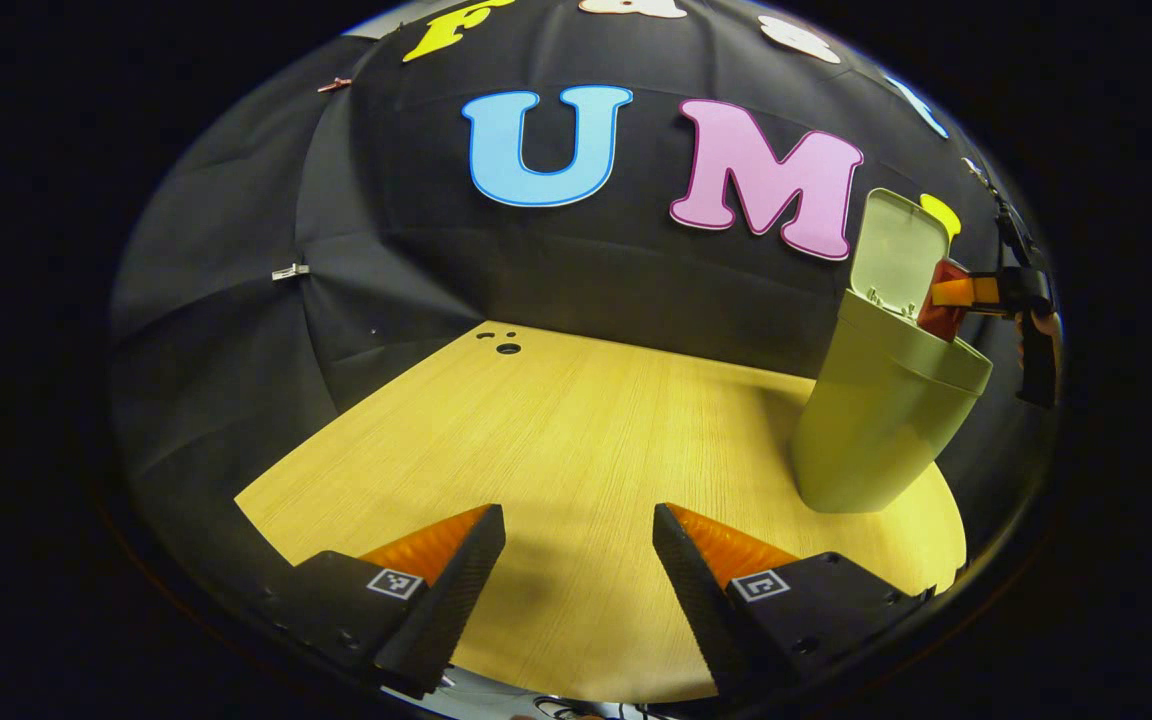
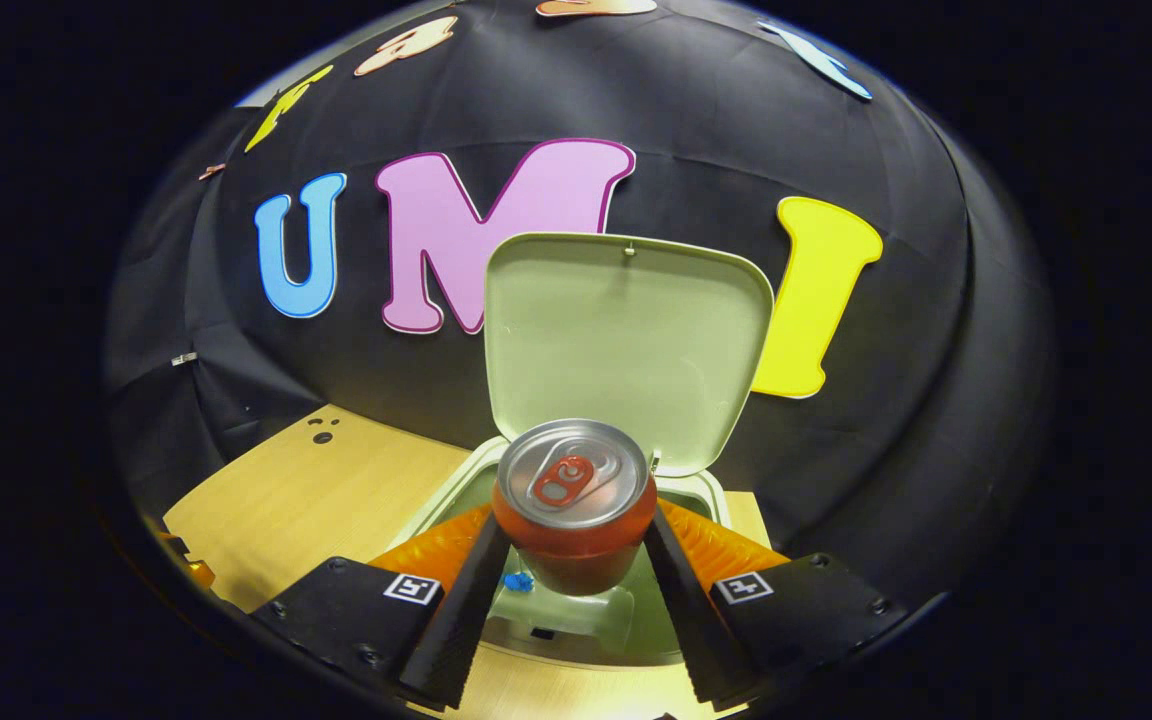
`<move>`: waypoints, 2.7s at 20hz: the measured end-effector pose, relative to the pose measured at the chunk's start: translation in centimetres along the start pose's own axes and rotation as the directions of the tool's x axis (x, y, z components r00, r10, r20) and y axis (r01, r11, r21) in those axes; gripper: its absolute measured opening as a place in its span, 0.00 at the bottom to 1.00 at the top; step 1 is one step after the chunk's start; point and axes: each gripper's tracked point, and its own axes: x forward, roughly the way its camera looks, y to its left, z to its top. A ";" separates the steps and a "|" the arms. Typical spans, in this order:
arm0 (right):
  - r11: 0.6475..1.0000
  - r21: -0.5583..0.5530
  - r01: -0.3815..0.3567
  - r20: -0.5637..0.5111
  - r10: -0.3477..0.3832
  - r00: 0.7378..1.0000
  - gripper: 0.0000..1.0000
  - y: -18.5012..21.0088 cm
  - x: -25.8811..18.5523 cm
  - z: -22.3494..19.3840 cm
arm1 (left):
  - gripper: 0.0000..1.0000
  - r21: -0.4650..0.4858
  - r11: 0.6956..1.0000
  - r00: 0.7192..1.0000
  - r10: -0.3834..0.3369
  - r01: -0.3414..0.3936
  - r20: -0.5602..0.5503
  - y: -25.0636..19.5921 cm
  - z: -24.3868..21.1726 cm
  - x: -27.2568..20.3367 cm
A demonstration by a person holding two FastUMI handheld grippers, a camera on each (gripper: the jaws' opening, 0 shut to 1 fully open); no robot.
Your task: Press the lid of the desktop garbage bin to open it, pick up the crumpled paper on the desktop and throw it into the bin, then pick up the pop can on the desktop and drop it into the bin, and finally close the garbage bin lid.
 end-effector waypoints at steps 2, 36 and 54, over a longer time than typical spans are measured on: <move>1.000 0.013 0.011 0.015 -0.011 1.000 0.87 -0.3 0.2 0.5 | 0.96 0.002 1.000 1.000 -0.001 0.001 -0.004 -0.1 0.0 -0.1; 0.998 0.032 0.050 0.199 -0.056 0.978 0.98 -3.8 6.2 18.6 | 0.96 -0.077 0.986 0.988 0.144 -0.148 -0.057 4.7 -3.3 -3.0; 0.988 0.157 0.009 0.122 -0.028 0.992 0.97 -1.6 -0.3 11.2 | 0.96 -0.019 0.998 0.998 -0.054 0.053 -0.029 -1.2 -0.9 0.0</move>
